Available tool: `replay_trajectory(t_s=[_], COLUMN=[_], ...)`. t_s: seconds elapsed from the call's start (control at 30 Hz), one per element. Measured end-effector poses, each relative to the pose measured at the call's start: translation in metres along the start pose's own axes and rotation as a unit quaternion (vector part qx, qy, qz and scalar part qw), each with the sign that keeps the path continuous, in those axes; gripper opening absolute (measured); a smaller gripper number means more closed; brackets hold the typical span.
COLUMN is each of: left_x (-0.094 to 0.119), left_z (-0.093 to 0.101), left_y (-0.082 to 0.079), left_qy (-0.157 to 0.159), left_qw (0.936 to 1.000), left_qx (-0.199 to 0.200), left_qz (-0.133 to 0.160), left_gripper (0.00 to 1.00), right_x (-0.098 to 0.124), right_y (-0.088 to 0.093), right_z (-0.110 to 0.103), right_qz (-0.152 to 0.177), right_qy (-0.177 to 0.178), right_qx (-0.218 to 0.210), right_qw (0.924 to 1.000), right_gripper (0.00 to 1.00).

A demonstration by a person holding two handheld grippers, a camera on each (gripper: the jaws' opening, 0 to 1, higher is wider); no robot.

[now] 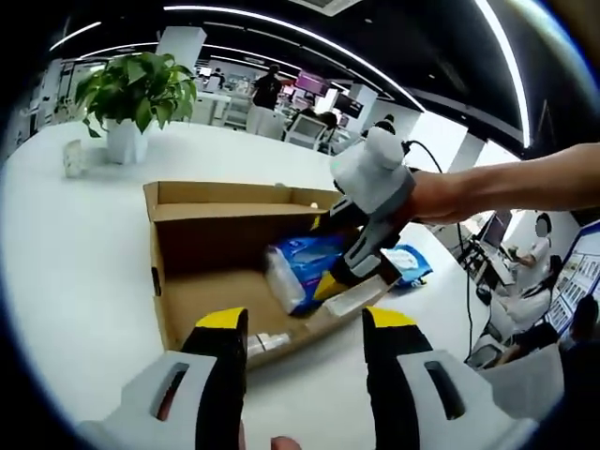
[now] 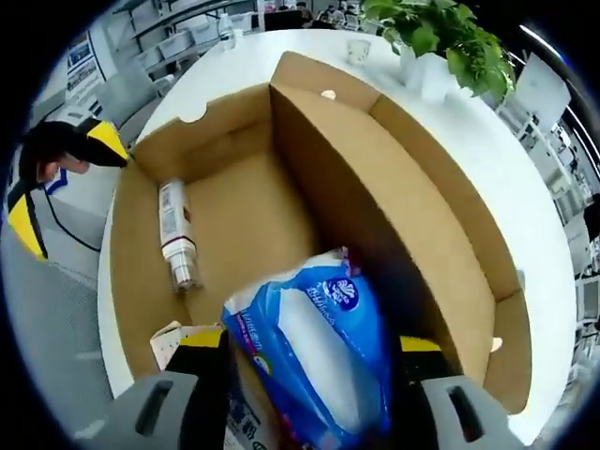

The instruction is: Operate the shoe box by opening the lid, removing the specified soft item, and placing it in the target area until the item is outside and the box remains undamaged.

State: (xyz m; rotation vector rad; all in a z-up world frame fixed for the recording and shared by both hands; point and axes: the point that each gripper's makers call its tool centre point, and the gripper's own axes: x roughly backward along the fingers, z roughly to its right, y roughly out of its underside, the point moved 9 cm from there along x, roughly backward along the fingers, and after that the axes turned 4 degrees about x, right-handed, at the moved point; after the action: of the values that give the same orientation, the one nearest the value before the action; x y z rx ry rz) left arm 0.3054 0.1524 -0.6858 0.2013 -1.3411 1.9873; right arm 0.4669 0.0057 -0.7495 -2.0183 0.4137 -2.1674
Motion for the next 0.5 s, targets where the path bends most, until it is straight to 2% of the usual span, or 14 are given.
replay_trajectory(t_s=[0.13, 0.3, 0.5], left_x=[0.003, 0.004, 0.003], left_z=[-0.003, -0.008, -0.008], left_y=[0.002, 0.005, 0.001], left_qy=[-0.001, -0.005, -0.005], left_qw=[1.0, 0.9999, 1.0], left_qx=[0.0, -0.001, 0.002], left_qz=[-0.001, -0.009, -0.001], left_gripper=[0.49, 0.49, 0.49], right_x=[-0.016, -0.032, -0.031], right_y=[-0.001, 0.001, 0.006], right_z=[-0.002, 0.009, 0.012], right_qz=[-0.017, -0.028, -0.017], right_qy=[0.002, -0.004, -0.008], right_qx=[0.018, 0.009, 0.007], right_qw=[0.9997, 0.9996, 0.9998], right_gripper=[0.65, 0.66, 0.65])
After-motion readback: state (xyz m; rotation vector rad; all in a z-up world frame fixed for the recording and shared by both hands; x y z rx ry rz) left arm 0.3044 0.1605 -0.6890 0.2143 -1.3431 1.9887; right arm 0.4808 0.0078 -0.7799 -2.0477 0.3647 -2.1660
